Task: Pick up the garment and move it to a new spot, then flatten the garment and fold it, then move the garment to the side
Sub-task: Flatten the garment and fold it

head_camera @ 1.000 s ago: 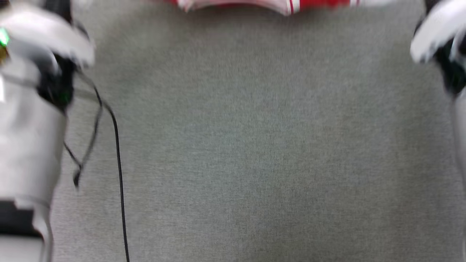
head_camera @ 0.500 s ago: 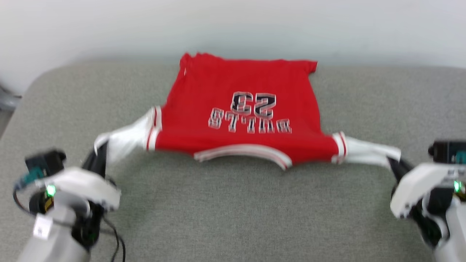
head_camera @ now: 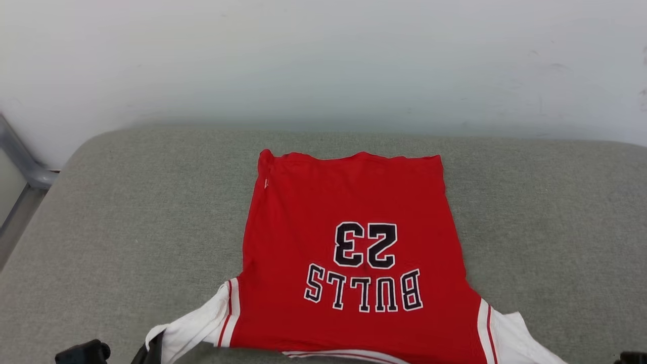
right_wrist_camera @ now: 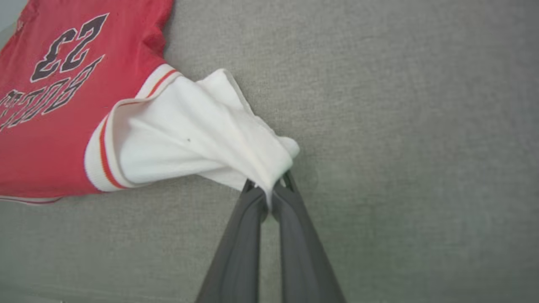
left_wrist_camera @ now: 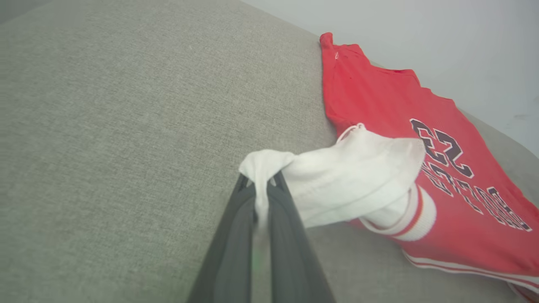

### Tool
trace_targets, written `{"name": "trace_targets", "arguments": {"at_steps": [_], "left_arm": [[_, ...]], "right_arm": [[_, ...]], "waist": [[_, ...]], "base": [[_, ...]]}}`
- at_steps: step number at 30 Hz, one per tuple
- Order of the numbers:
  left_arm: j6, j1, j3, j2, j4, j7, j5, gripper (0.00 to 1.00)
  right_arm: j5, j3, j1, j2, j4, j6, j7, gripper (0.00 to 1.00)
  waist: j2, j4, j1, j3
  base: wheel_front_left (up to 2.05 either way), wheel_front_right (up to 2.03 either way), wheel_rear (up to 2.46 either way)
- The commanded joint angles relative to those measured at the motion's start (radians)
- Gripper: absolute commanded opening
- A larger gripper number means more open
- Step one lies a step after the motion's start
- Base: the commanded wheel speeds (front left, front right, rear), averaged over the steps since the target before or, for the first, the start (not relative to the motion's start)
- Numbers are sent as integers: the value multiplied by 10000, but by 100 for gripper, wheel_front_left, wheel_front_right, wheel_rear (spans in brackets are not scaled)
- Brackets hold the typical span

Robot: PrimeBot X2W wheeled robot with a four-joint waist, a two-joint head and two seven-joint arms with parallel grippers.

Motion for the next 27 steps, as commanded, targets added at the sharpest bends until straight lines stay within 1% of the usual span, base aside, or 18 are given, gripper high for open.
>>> {"name": "trace_targets", "arguments": {"at_steps": [1, 2, 3, 4, 5, 6, 9, 14, 18, 20, 22, 25, 27], "left_arm": [[304, 341, 100, 197, -367, 55, 30, 0], [304, 341, 100, 197, -367, 55, 30, 0], [418, 509, 73, 213, -626, 83, 69, 0], [512, 645, 23, 225, -862, 118, 124, 0], [570, 736, -42, 247, -1076, 149, 190, 0], [634, 768, -125, 261, -1283, 171, 270, 0], [734, 687, -439, 191, -1768, 234, 532, 0], [582, 169, -966, -50, -2337, 182, 981, 0], [506, -278, -1180, -176, -2585, 51, 1269, 0], [441, -549, -1236, -274, -2675, -49, 1375, 0], [344, -827, -1303, -387, -2699, -141, 1474, 0], [173, -1340, -1395, -614, -2672, -330, 1604, 0], [15, -1670, -1458, -784, -2601, -427, 1689, 0]], "right_arm": [[-127, -268, 425, 100, -192, -29, 98, 0], [-127, -268, 425, 100, -192, -29, 98, 0], [-235, -312, 579, 151, -308, -28, 146, 0], [-220, -364, 716, 199, -310, -29, 222, 9], [-203, -380, 793, 240, -276, -28, 288, 38], [-202, -323, 834, 273, -258, -26, 326, 100], [-183, -173, 518, 306, -351, -17, 150, 100], [-7, -462, -557, 376, -643, -17, -1081, 100], [-293, -633, -2047, 320, -545, -17, -1431, 100], [-525, -747, -2938, 125, -286, -17, -1335, 100], [-634, -803, -3972, -19, 179, -17, -1019, 100], [-769, -774, -5608, -385, 1097, -17, -354, 100], [-931, -759, -6602, -647, 1818, -17, 290, 100]], "waist": [[-1, 28, 3, 2], [-1, 28, 3, 2], [-1, 45, 3, 2], [-1, 62, 3, 11], [-1, 80, 3, 20], [-1, 102, 3, 28], [-1, 193, 3, 72], [-1, 532, 3, 239], [-1, 794, 3, 705], [-1, 1005, 3, 1100], [-1, 1225, 3, 1529], [-1, 1555, 3, 2239], [-1, 1791, 3, 2701]], "base": [[0, 0, 0], [0, 0, 0], [0, 0, 0], [0, 0, 0], [0, 0, 0], [0, 0, 0], [0, 0, 0], [0, 0, 0], [0, 0, 0], [0, 0, 0], [0, 0, 0], [0, 0, 0], [0, 0, 0]]}}
